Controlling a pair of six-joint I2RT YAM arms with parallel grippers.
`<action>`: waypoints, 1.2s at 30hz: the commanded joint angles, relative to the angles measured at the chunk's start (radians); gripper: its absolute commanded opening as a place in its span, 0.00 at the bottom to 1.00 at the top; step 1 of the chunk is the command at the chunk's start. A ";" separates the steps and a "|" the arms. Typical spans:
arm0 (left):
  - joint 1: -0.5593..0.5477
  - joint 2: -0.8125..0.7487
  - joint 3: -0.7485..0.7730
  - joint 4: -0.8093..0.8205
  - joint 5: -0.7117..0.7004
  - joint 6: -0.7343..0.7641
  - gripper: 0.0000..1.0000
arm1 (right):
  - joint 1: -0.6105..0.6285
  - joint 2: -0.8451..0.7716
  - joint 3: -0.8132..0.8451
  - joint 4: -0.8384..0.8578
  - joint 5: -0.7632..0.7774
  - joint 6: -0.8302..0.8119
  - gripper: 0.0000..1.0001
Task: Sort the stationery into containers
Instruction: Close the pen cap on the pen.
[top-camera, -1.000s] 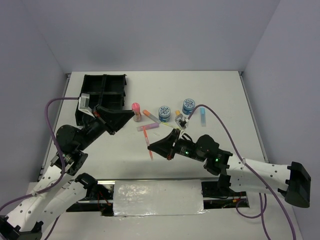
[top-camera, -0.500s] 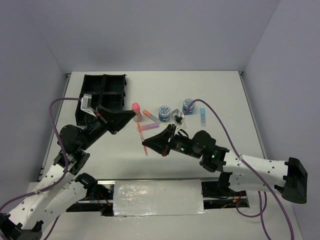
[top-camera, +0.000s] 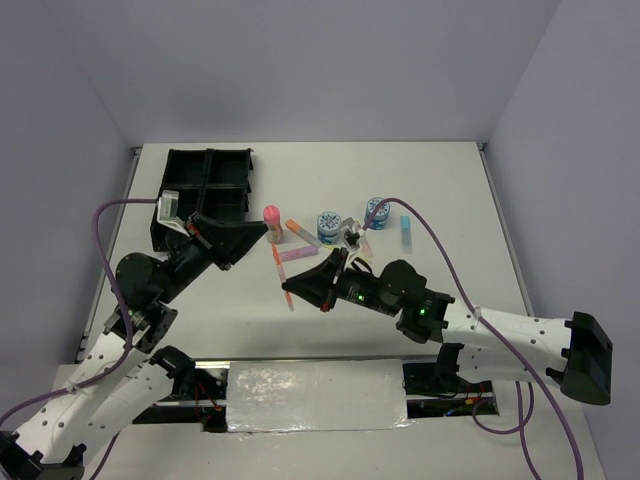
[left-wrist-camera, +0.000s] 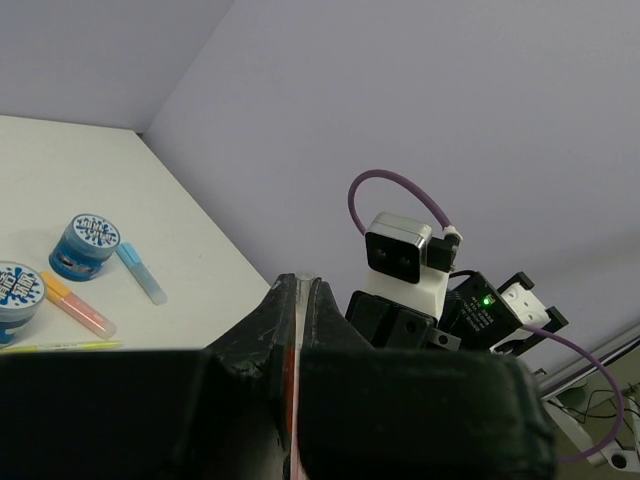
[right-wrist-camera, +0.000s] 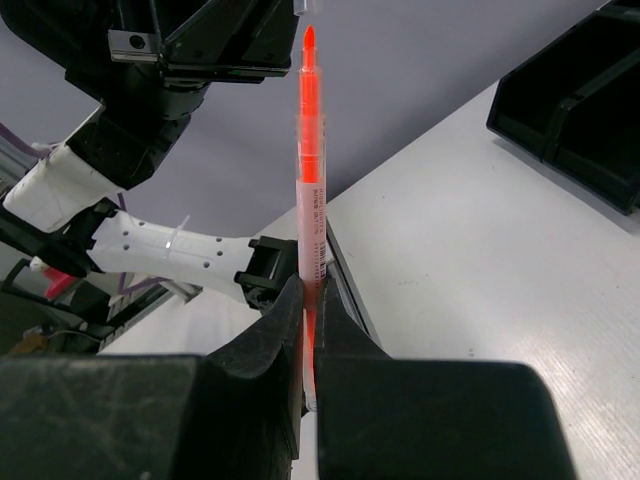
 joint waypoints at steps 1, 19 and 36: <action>-0.002 -0.010 0.028 0.037 -0.007 0.012 0.00 | 0.009 -0.019 0.030 0.014 0.032 -0.022 0.00; -0.002 0.006 -0.014 0.073 -0.007 -0.014 0.00 | 0.009 -0.004 0.067 -0.006 0.044 -0.043 0.00; -0.002 -0.028 0.008 0.027 -0.053 0.020 0.00 | 0.009 0.028 0.071 -0.019 0.030 -0.037 0.00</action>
